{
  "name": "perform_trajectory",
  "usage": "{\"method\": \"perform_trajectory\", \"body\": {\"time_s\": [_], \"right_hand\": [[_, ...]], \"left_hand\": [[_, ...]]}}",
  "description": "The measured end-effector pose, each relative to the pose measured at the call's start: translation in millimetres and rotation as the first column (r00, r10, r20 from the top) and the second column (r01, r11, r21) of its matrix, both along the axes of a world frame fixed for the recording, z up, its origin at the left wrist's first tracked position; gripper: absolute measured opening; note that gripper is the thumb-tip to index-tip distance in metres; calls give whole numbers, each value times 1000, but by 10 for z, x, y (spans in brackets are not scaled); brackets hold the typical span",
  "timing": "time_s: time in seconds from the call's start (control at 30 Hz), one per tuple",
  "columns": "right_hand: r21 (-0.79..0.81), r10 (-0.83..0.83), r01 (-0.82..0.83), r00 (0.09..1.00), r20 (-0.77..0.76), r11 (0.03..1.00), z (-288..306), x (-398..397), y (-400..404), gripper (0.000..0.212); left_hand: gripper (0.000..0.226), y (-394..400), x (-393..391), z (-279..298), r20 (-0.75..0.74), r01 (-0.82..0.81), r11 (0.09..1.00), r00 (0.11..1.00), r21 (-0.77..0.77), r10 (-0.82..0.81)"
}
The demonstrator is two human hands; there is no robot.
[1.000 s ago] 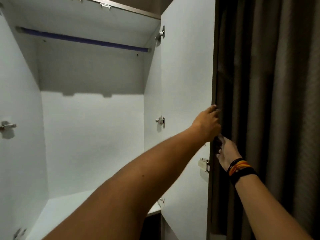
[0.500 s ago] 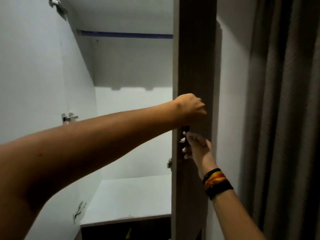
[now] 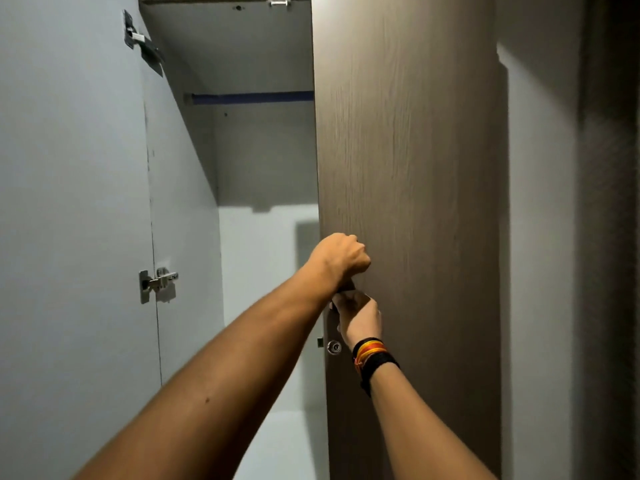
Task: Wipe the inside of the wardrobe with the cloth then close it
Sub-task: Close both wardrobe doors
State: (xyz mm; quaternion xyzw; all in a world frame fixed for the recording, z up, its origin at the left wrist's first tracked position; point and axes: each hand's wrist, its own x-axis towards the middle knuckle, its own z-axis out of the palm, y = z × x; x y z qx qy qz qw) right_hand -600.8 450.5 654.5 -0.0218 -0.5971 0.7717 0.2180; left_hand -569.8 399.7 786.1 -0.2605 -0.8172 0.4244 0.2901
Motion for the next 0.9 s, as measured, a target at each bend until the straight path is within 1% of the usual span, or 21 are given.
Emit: {"method": "perform_trajectory", "body": {"time_s": [0.07, 0.1, 0.2, 0.27, 0.3, 0.33, 0.4, 0.43, 0.47, 0.53, 0.6, 0.67, 0.7, 0.73, 0.8, 0.83, 0.9], "right_hand": [[-168, 36, -28, 999, 41, 985, 5, -90, -30, 19], [-213, 36, -26, 998, 42, 977, -4, -141, -43, 19], [-183, 11, -8, 1000, 16, 983, -74, -305, -94, 18], [-176, 14, -18, 1000, -24, 984, -113, -368, -103, 23], [-155, -5, 1, 1000, -22, 988, -167, -465, -100, 27], [-77, -43, 41, 999, -25, 996, -200, -527, -88, 27], [149, -135, 147, 987, -89, 978, -246, -626, -64, 21], [227, -156, 185, 978, -140, 956, -269, -663, -55, 18], [307, -159, 201, 975, -157, 930, -258, -664, -26, 19], [367, -147, 193, 978, -151, 910, -226, -644, -2, 22], [381, -149, 194, 978, -146, 904, -174, -527, -19, 22], [362, -218, 266, 962, -167, 894, -131, -319, -48, 14], [377, -272, 330, 941, -200, 865, -144, -243, -52, 14], [428, -327, 401, 915, -238, 810, -154, -147, -47, 24], [538, -395, 515, 857, -330, 667, -216, 0, 14, 52], [591, -405, 558, 830, -384, 583, -220, 83, 60, 60], [688, -383, 589, 805, -453, 425, -143, 264, 145, 64]], "left_hand": [[25, -14, -125, -21, 3, 1, 1000, 1000, -3, -1], [25, -24, -167, -13, 2, 3, 1000, 1000, -3, -3], [24, -43, -336, -9, 7, -5, 1000, 1000, 13, 5], [22, -32, -440, 4, -3, -3, 1000, 1000, -2, 3], [22, -35, -486, 13, -3, 3, 1000, 1000, -11, -3], [22, -46, -510, 22, -1, 8, 1000, 1000, -15, -8], [22, -78, -557, 26, -15, 26, 1000, 1000, -8, -26], [22, -92, -582, 30, -24, 37, 999, 999, -16, -37], [23, -103, -572, 33, -33, 47, 999, 998, -22, -48], [26, -144, -551, 2, -41, 36, 999, 998, -22, -37], [30, -193, -460, -25, -80, 45, 999, 996, -9, -46], [37, -231, -342, -90, -139, 51, 999, 989, -3, -51], [44, -252, -321, -155, -153, 45, 999, 987, 7, -43], [54, -283, -272, -221, -154, 49, 998, 987, 29, -43], [70, -376, -172, -416, -150, 87, 990, 986, 108, -71], [75, -458, -74, -512, -155, 110, 978, 984, 179, -83], [79, -682, 76, -691, -212, 160, 920, 973, 357, -87]]}}
